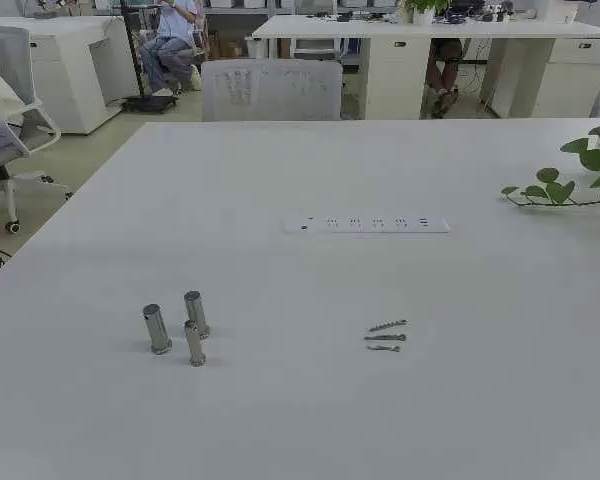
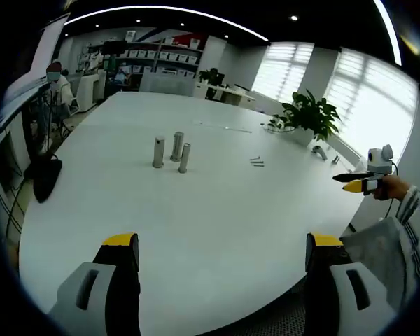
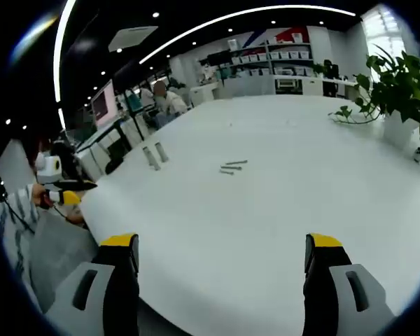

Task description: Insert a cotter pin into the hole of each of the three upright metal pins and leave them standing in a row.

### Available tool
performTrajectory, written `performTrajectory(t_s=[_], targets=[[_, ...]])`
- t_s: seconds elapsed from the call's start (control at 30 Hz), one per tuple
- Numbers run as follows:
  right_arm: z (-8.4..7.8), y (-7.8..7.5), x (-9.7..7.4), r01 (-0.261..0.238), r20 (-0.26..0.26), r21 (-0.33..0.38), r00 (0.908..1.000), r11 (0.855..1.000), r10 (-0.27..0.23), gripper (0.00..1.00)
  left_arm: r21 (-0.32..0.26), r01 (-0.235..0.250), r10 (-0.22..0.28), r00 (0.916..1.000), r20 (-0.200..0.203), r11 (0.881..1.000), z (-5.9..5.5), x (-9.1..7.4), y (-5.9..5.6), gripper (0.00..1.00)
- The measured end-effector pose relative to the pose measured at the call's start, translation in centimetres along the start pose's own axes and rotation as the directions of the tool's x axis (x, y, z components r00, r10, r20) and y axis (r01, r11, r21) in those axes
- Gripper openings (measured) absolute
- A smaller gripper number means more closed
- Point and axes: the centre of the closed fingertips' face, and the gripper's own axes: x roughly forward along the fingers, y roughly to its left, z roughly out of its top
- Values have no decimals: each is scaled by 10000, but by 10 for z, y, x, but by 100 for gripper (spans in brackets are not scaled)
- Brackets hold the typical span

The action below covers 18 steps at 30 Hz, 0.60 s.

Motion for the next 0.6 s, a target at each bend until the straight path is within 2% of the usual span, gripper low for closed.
performTrajectory(t_s=[0.2,0.33,0.47,0.6], targets=[[-1,2,2,-74,-119,-110,9999,9999,72,100,45,24,-24,10000,-64,10000,1,0,2,99],[1,3,2,-116,-57,-110,9999,9999,116,100,-47,188,-187,9998,83,9998,6,1,0,99],[2,2,1,-53,-98,-230,9999,9997,51,100,160,171,-171,9998,-35,9997,8,1,2,99],[2,2,0,-18,-112,-238,9999,9997,15,100,34,238,-238,9997,-56,9997,9,1,3,99]])
